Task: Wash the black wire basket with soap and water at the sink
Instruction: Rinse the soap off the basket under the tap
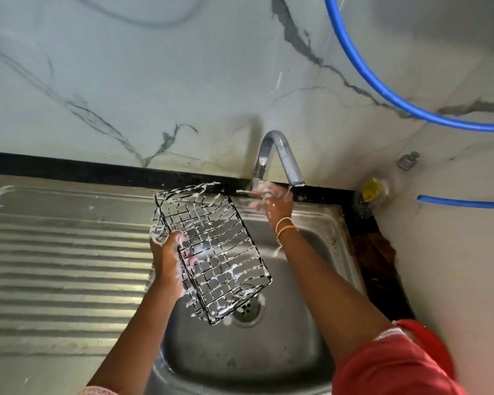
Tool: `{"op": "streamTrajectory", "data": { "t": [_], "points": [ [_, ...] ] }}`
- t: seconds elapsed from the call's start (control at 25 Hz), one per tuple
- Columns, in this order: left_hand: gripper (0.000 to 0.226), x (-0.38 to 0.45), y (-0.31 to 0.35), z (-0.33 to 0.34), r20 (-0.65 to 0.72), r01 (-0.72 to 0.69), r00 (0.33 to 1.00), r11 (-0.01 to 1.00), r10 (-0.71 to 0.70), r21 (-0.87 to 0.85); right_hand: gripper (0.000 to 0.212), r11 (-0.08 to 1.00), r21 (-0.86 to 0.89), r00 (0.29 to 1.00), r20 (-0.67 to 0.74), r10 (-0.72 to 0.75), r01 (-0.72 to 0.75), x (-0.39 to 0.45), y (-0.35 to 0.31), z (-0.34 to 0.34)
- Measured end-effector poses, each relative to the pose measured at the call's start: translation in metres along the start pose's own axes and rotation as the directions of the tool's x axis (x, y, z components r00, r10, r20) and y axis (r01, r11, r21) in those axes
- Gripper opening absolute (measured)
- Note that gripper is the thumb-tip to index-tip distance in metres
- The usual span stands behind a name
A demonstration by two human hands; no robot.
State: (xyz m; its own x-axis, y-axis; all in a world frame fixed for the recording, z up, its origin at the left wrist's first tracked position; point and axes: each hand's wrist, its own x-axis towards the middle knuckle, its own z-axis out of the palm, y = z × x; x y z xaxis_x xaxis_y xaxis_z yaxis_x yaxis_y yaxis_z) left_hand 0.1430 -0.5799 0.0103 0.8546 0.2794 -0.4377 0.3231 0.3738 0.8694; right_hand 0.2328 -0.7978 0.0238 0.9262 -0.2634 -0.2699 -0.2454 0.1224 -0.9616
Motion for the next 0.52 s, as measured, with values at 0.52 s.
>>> {"op": "streamTrajectory", "data": {
  "t": [0.52],
  "points": [
    [0.022, -0.010, 0.007, 0.027, 0.416, -0.086, 0.909, 0.965, -0.026, 0.247, 0.031, 0.962, -0.098, 0.965, 0.042, 0.258, -0.253, -0.031, -0.028, -0.020]
  ]
}}
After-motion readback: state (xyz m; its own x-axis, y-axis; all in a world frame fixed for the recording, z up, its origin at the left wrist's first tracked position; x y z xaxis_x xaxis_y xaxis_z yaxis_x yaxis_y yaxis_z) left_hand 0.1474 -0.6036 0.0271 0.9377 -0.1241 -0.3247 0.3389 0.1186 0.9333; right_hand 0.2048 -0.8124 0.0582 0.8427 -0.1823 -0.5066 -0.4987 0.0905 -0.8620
